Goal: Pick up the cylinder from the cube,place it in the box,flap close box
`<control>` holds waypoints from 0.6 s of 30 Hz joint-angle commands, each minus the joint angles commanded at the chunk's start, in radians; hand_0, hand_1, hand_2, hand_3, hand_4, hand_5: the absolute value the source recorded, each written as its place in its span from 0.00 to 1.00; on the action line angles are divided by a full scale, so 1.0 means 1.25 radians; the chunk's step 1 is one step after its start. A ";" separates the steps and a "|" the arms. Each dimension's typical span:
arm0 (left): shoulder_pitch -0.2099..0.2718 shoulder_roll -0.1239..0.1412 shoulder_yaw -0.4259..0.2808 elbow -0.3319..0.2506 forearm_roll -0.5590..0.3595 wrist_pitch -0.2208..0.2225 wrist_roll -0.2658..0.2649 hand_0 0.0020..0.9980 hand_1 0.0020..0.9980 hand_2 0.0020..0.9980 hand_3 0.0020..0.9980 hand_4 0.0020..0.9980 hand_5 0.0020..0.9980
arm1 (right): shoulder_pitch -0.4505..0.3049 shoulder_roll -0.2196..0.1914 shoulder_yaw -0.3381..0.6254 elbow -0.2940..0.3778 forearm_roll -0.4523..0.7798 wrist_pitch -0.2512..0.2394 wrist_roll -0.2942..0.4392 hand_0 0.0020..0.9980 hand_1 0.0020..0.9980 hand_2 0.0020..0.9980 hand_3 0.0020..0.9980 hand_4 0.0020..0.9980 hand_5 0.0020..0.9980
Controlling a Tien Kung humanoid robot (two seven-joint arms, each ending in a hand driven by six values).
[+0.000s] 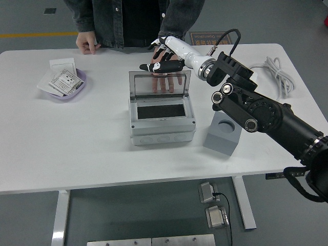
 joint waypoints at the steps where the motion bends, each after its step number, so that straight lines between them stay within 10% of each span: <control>1: -0.001 0.000 0.001 0.000 0.000 0.000 0.000 0.62 0.67 0.62 0.63 0.72 0.36 | -0.003 0.006 -0.003 -0.019 0.005 -0.004 0.008 0.60 0.51 0.62 0.76 0.88 0.58; 7: -0.003 -0.003 -0.004 0.000 0.008 -0.002 -0.001 0.62 0.67 0.62 0.63 0.72 0.36 | -0.024 0.012 -0.011 -0.087 0.020 -0.013 0.034 0.60 0.51 0.62 0.76 0.88 0.58; 18: 0.001 -0.006 -0.010 0.000 0.010 -0.002 -0.004 0.62 0.67 0.62 0.63 0.72 0.36 | -0.061 -0.030 -0.022 -0.018 0.006 -0.013 0.037 0.60 0.51 0.62 0.76 0.87 0.58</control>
